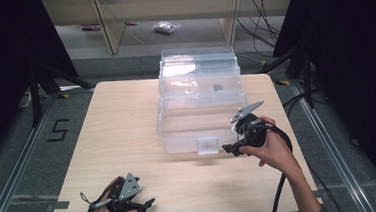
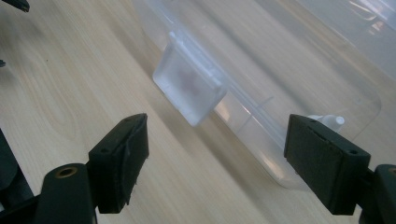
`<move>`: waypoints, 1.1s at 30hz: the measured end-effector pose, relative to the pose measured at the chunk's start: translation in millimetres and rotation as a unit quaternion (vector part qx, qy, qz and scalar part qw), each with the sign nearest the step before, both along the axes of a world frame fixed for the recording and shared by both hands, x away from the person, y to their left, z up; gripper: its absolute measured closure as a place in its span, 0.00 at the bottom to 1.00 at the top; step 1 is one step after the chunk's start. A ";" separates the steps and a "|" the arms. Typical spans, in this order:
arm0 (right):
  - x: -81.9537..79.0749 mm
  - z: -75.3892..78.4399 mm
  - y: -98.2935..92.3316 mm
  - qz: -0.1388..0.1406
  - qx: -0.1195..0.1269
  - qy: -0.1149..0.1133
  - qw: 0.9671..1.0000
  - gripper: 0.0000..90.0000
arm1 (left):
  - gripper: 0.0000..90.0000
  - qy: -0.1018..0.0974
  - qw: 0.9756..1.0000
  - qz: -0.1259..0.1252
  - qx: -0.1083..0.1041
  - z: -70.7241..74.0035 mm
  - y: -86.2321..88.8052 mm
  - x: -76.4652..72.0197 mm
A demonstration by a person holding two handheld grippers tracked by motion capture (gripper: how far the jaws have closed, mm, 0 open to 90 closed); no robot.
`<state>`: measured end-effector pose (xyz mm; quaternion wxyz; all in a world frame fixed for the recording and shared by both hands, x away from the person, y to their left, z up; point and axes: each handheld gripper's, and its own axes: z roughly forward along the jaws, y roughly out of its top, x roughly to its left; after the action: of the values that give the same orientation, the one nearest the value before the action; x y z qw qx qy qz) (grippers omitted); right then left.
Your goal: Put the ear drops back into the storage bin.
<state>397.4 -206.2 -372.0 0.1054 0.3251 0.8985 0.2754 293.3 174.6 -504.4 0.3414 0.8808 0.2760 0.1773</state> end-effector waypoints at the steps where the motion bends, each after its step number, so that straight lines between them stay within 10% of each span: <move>1: -1.5 -0.5 0.0 -0.003 -0.002 0.003 1.000 0.25 | 0.18 0.000 1.000 0.000 0.000 0.1 0.0 0.2; 33: -28.4 -21.8 2.3 0.019 0.024 -0.026 0.999 0.24 | 0.18 -0.002 1.000 0.002 -0.004 0.6 0.2 -0.5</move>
<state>369.1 -203.9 -393.9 0.1156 0.3028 0.8947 0.3072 292.8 174.9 -503.8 0.3452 0.8787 0.2776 0.1782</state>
